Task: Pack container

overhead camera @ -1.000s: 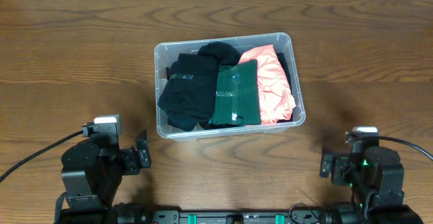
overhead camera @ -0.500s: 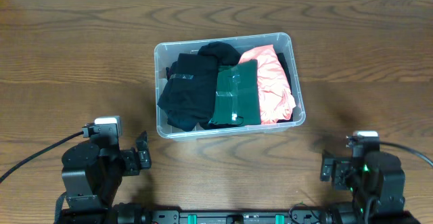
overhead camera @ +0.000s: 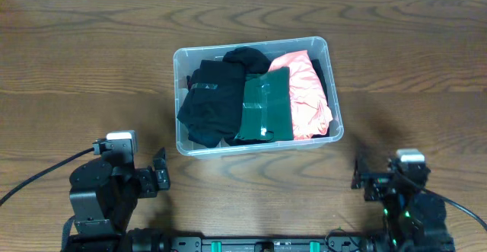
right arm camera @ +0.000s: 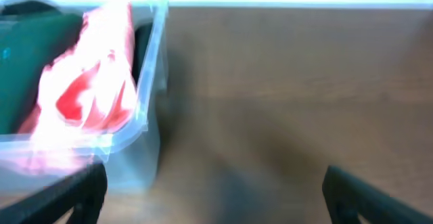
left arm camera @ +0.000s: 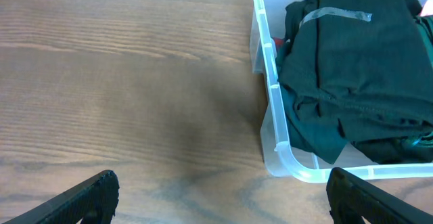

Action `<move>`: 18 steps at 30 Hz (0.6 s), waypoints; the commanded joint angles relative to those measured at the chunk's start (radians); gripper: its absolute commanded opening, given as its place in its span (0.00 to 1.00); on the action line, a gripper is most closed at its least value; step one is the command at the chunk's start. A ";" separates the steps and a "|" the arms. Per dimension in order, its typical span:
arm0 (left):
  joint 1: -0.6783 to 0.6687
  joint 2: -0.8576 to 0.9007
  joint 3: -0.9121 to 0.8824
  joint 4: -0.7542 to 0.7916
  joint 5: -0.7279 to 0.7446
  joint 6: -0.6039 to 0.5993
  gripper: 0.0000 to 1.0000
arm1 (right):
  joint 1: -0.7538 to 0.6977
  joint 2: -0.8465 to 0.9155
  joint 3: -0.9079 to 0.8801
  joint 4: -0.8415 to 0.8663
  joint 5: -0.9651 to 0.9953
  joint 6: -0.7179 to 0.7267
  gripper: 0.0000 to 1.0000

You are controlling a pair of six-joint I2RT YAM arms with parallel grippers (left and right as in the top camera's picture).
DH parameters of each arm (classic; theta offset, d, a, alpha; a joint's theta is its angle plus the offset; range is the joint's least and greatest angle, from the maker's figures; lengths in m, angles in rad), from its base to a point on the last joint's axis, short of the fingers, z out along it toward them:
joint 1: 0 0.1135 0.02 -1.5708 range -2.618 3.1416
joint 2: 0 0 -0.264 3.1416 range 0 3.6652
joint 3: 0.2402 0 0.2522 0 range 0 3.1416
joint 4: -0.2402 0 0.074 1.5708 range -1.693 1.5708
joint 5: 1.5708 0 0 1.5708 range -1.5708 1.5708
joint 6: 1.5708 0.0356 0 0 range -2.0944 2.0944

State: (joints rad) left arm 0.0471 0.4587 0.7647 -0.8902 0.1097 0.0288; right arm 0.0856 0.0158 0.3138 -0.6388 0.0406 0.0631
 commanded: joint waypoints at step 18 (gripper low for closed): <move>0.002 -0.001 -0.003 0.000 0.014 -0.005 0.98 | 0.007 -0.010 -0.308 0.568 -0.015 -0.042 0.99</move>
State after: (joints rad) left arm 0.0467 0.4591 0.7639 -0.8902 0.1101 0.0288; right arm 0.0856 0.0116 0.0109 -0.0711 0.0322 0.0391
